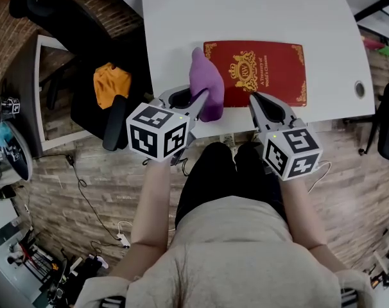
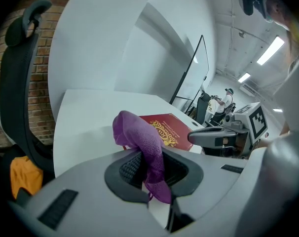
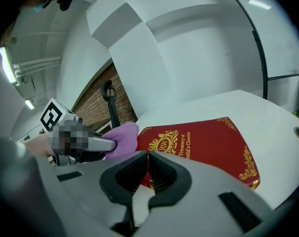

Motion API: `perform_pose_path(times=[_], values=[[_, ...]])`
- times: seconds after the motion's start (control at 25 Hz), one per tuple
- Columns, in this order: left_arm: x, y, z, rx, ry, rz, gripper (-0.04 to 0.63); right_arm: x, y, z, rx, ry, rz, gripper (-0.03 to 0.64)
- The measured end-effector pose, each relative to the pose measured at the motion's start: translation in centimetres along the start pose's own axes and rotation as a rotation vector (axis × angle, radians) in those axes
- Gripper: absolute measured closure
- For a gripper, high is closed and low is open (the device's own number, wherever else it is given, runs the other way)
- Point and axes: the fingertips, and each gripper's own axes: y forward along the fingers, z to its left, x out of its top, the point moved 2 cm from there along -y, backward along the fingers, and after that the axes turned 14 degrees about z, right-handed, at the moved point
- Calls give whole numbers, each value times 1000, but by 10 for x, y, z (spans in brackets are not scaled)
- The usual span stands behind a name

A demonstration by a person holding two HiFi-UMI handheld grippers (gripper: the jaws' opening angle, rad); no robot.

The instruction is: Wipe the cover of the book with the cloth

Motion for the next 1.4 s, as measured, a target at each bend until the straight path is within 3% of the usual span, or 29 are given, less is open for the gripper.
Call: perform_pose_path(times=[0.6,1.4], values=[[6,24,-7,11,-46,20,528,-1,-13,-33,-17,24,20,594],[23,53,-43,21,-39,64,528,-9,-41,-93,-30,42,48,593]])
